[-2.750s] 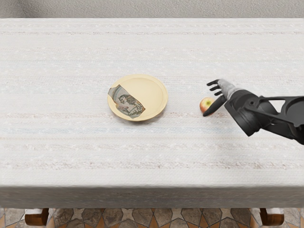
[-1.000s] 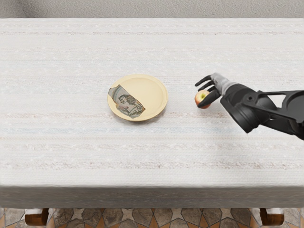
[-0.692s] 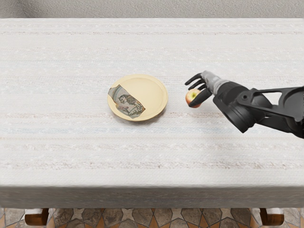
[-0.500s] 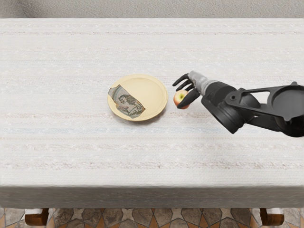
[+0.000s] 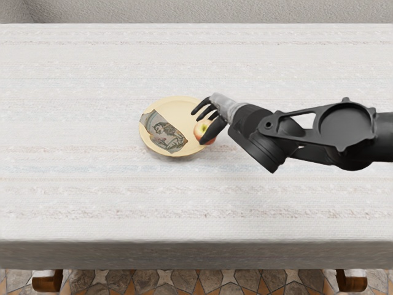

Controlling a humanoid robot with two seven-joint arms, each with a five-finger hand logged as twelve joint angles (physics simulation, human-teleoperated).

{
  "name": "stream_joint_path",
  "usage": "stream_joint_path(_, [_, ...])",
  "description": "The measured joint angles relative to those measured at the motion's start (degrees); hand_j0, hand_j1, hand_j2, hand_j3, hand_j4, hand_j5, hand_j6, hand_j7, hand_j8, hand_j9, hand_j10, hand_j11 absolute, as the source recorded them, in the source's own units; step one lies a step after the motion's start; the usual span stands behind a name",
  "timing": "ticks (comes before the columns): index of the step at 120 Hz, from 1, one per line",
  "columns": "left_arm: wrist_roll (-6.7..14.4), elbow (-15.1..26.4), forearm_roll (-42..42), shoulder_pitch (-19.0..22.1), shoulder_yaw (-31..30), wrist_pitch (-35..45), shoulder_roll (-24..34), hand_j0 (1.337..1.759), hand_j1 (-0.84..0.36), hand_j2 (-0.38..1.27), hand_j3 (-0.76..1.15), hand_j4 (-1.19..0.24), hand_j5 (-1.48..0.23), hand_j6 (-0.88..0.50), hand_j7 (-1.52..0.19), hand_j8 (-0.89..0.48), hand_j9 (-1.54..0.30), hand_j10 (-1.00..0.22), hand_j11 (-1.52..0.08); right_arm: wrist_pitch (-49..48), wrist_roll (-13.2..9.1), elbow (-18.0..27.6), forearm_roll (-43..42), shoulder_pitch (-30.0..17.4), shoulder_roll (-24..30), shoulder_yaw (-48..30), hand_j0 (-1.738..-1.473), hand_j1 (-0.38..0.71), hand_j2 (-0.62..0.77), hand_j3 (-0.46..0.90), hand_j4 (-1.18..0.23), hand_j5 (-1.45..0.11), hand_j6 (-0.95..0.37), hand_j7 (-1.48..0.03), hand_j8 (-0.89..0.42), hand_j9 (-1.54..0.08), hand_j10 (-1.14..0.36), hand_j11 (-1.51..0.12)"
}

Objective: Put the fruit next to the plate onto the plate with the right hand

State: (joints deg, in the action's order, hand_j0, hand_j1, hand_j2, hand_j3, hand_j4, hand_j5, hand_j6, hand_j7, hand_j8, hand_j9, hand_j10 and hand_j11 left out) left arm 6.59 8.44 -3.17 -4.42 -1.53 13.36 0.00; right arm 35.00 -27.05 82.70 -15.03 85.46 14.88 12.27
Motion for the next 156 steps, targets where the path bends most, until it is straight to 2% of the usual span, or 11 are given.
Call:
stream_joint_path(56, [0.0, 0.0, 0.0, 0.0, 0.0, 0.0, 0.0, 1.658, 0.34, 0.00, 0.00, -0.01, -0.01, -0.01, -0.01, -0.01, -0.01, -0.01, -0.01, 0.0, 0.0, -6.2, 1.2, 1.0, -6.7, 0.0, -1.658, 0.20, 0.04, 0.00, -0.49, -0.65, -0.50, -0.65, -0.41, -0.65, -0.48, -0.65])
stream_joint_path(98, [0.0, 0.0, 0.0, 0.0, 0.0, 0.0, 0.0, 1.658, 0.34, 0.00, 0.00, -0.01, -0.01, -0.01, -0.01, -0.01, -0.01, -0.01, -0.01, 0.0, 0.0, -10.5, 1.2, 0.8, -11.0, 0.0, -1.658, 0.17, -0.03, 0.00, -0.45, -0.58, -0.45, -0.58, -0.42, -0.58, -0.45, -0.58])
stream_joint_path(111, [0.0, 0.0, 0.0, 0.0, 0.0, 0.0, 0.0, 1.658, 0.34, 0.00, 0.00, -0.01, -0.01, -0.01, -0.01, -0.01, -0.01, -0.01, -0.01, 0.0, 0.5, -12.0, 1.1, 0.6, -12.6, 0.0, -1.658, -0.03, -0.02, 0.00, -0.27, -0.36, -0.27, -0.36, -0.26, -0.36, -0.27, -0.36])
stream_joint_path(123, [0.0, 0.0, 0.0, 0.0, 0.0, 0.0, 0.0, 1.658, 0.34, 0.00, 0.00, -0.01, -0.01, -0.01, -0.01, -0.01, -0.01, -0.01, -0.01, 0.0, 0.7, -12.5, 1.1, 0.8, -12.9, -0.1, -1.658, -0.16, -0.01, 0.00, -0.17, -0.22, -0.17, -0.22, -0.16, -0.22, -0.17, -0.22])
stream_joint_path(138, [0.0, 0.0, 0.0, 0.0, 0.0, 0.0, 0.0, 1.658, 0.34, 0.00, 0.00, -0.01, -0.01, -0.01, -0.01, -0.01, -0.01, -0.01, -0.01, 0.0, 0.7, -10.8, 1.1, 1.6, -9.4, -0.3, -1.658, -0.24, -0.01, 0.00, -0.09, -0.12, -0.09, -0.12, -0.09, -0.12, -0.09, -0.12])
stream_joint_path(156, [0.0, 0.0, 0.0, 0.0, 0.0, 0.0, 0.0, 1.658, 0.34, 0.00, 0.00, -0.01, -0.01, -0.01, -0.01, -0.01, -0.01, -0.01, -0.01, 0.0, 0.7, -9.0, 1.0, 2.2, -2.8, -0.6, -1.658, -0.30, 0.00, 0.00, -0.04, -0.06, -0.04, -0.06, -0.04, -0.06, -0.04, -0.06])
